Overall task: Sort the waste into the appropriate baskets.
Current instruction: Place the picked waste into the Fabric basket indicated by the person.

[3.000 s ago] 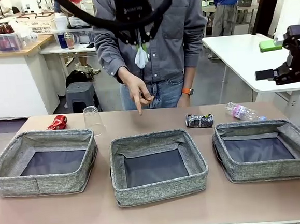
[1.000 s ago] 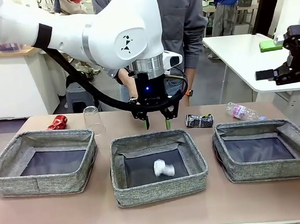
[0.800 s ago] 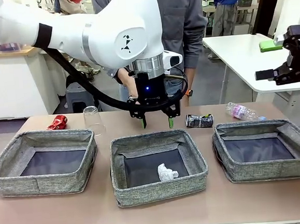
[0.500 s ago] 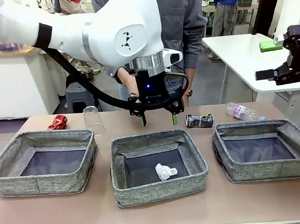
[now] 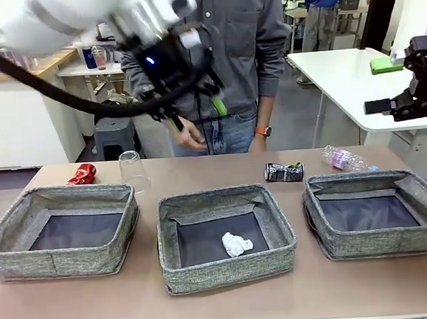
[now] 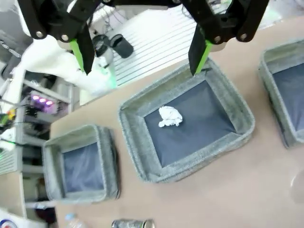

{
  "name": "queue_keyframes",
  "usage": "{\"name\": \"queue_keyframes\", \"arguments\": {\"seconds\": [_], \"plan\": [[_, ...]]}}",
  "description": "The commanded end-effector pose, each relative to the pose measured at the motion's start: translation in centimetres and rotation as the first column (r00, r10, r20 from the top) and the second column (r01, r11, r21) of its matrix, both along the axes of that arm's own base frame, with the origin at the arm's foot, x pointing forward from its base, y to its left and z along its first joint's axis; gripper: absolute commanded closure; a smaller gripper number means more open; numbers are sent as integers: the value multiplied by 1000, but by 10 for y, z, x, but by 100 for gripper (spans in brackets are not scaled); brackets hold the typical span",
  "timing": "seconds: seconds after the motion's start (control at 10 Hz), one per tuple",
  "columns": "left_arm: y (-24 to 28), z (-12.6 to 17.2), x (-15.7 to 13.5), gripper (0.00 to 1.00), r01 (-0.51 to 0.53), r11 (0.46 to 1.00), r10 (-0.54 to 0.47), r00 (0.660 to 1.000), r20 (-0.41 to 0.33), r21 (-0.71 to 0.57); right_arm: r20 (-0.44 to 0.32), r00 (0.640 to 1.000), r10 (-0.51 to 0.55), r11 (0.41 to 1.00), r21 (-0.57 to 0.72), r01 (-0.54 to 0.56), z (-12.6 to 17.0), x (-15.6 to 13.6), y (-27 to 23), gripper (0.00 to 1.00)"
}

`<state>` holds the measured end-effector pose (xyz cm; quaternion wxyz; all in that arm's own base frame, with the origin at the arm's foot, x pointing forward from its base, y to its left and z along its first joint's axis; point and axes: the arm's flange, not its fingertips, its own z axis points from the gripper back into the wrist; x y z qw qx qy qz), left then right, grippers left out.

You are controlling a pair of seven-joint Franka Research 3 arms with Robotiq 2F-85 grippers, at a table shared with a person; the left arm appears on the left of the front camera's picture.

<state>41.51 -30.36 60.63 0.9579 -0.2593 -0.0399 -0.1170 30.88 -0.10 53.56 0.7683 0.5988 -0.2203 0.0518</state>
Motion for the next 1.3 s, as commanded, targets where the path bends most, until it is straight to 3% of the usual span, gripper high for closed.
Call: {"name": "queue_keyframes", "arguments": {"seconds": [0.0,0.1,0.3,0.4,0.6,0.7,0.8,0.9,1.0,1.2], "plan": [[56,-7,-27,0,-45,988,54,997,59,-150,30,1000,3,1000,18,-3,1,4,2,0],[83,-3,-34,0,-73,972,97,990,102,-222,30,1000,3,1000,18,-3,1,4,2,0],[126,-9,-48,0,22,931,53,980,193,-365,30,1000,3,1000,18,-3,1,4,2,0],[148,-19,-55,0,89,861,41,969,242,-501,30,1000,3,1000,18,-3,1,4,2,0],[194,-44,-64,0,-99,742,212,973,93,-663,30,1000,3,1000,18,-3,1,4,2,0],[205,-51,-67,0,-141,704,203,979,7,-696,30,1000,3,1000,18,-3,1,4,2,0],[201,-59,-62,0,-160,741,109,987,-118,-652,30,1000,3,1000,18,-3,1,4,2,0],[181,-71,-46,0,-95,820,-75,960,-271,-564,30,1000,3,1000,18,-3,1,4,2,0],[205,-56,-67,0,-133,727,176,984,-5,-674,30,1000,3,1000,18,-3,1,4,2,0],[205,-56,-67,0,-133,727,176,984,-5,-674,30,1000,3,1000,18,-3,1,4,2,0]]}}
